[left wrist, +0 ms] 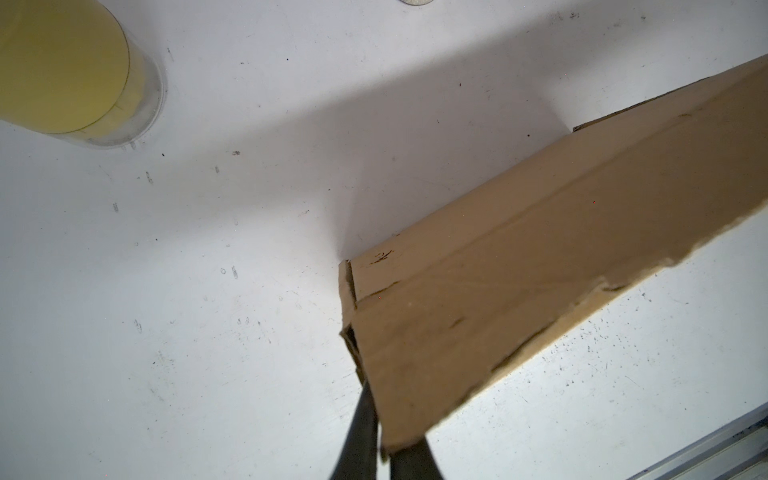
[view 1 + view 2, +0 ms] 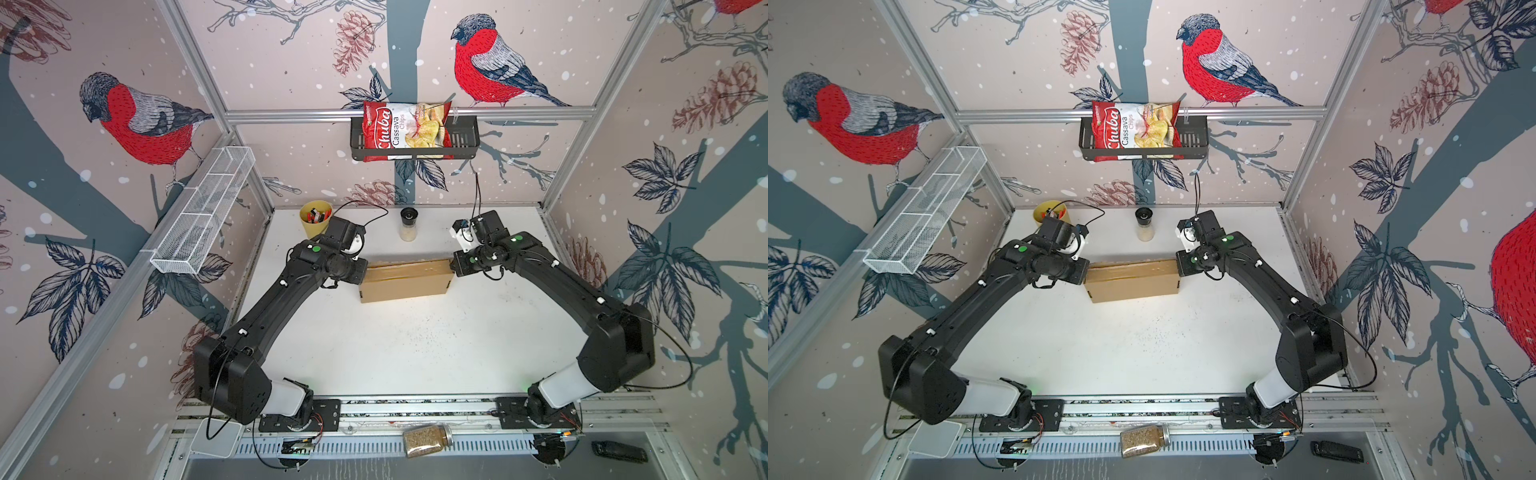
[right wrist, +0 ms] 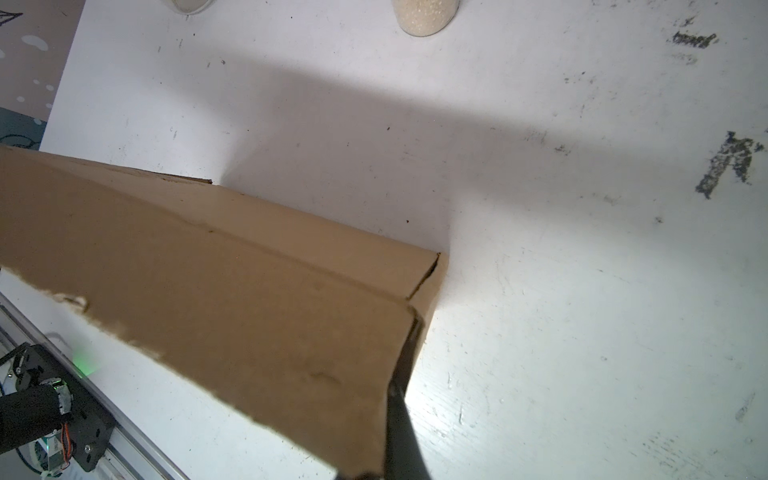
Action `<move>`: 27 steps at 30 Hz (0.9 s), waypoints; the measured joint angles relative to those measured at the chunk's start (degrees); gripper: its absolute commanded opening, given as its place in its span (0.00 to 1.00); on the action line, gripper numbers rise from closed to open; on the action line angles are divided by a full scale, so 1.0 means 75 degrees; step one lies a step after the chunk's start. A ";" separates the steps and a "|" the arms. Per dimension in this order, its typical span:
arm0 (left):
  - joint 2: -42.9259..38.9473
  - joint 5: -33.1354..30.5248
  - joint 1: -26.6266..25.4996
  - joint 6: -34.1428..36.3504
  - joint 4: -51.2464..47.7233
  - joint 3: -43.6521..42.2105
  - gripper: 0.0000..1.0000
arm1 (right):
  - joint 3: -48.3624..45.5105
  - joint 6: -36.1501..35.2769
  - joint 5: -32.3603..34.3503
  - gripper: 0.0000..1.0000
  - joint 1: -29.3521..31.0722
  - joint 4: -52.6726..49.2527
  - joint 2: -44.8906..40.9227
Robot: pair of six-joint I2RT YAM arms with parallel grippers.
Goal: Fold the paper box
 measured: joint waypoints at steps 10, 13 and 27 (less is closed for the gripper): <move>-0.0035 -0.0055 0.0009 0.0000 0.0239 -0.0312 0.02 | 0.0026 0.0000 -0.0052 0.01 0.0003 0.0006 0.0017; -0.0038 -0.0093 0.0015 0.0000 0.0347 -0.0373 0.02 | 0.0029 0.0000 -0.0061 0.02 0.0006 0.0006 0.0017; 0.0012 -0.0163 0.0017 -0.0058 0.0519 -0.0420 0.01 | 0.0117 0.0029 -0.0085 0.11 0.0015 -0.0230 -0.0015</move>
